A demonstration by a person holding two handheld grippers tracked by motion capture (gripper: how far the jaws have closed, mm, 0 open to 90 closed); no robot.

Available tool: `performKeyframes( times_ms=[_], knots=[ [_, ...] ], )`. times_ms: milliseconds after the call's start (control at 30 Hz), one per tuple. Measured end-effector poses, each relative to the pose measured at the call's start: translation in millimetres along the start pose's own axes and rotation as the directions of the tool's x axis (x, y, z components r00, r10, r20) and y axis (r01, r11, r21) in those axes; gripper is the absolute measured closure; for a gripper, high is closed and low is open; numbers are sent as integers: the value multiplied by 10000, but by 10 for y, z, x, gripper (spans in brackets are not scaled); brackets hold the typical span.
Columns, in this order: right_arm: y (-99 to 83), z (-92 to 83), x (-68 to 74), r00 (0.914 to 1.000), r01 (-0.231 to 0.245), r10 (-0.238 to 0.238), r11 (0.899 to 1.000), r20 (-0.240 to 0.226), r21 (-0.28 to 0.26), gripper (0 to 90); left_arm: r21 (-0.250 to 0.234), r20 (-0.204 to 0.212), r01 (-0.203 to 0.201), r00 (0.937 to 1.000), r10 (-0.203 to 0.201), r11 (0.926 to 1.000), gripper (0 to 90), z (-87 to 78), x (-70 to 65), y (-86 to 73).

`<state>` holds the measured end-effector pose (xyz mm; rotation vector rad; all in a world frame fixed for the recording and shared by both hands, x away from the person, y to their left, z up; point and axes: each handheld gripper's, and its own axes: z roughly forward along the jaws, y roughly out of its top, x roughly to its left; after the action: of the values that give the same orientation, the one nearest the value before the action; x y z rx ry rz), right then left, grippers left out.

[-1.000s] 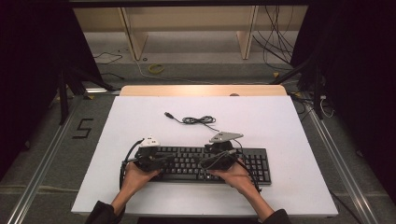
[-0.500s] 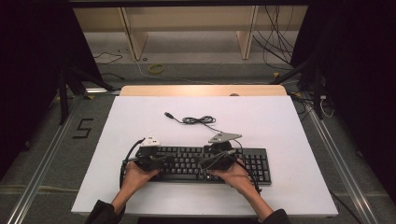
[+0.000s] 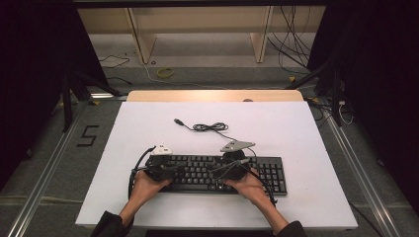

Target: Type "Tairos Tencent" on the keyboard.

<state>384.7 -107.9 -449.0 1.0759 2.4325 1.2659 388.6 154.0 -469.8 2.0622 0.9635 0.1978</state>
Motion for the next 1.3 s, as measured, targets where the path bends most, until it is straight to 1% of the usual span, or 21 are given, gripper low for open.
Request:
performKeyframes(
  times_ms=[200,333,367,400,433,467,567,600,667,733,1033,1300],
  knots=[
    [-8,17,6,10000,15,-14,10000,-29,73,654,24,-2,-11,10000,11,10000,893,-1,7,1],
    [-14,33,13,10000,18,-17,9999,-93,142,711,12,12,-6,10000,6,10000,892,-2,6,1],
    [-14,33,13,10000,18,-17,9999,-93,142,711,12,12,-6,10000,6,10000,891,-2,6,1],
    [-17,40,14,9999,32,-30,9998,-118,191,738,8,9,5,10000,-5,10000,874,-5,7,2],
    [-20,47,16,9999,14,-11,9998,-126,188,750,24,-1,40,10000,-40,10000,843,-9,10,4],
    [-20,47,16,9999,14,-11,9998,-126,188,750,-33,5,136,9999,-136,9999,843,-7,12,4],
    [-28,62,14,9998,33,-29,9997,-176,249,781,-17,26,164,9999,-164,9999,780,-16,31,6],
    [-30,69,15,9998,32,-27,9996,-175,263,790,-54,26,290,9996,-290,9996,753,-16,30,6],
    [-33,86,14,9998,35,-29,9995,-187,309,825,-50,57,300,9995,-299,9995,705,-24,37,9],
    [-36,99,14,9998,32,-26,9995,-177,315,840,-62,94,293,9995,-293,9996,693,-28,40,11],
    [-41,118,18,9998,62,-55,9993,-211,374,859,-48,165,257,9995,-256,9997,689,-26,29,12],
    [-47,143,13,9998,25,-17,9991,-195,426,896,-59,238,276,9993,-274,9996,625,-32,23,15]
  ],
)
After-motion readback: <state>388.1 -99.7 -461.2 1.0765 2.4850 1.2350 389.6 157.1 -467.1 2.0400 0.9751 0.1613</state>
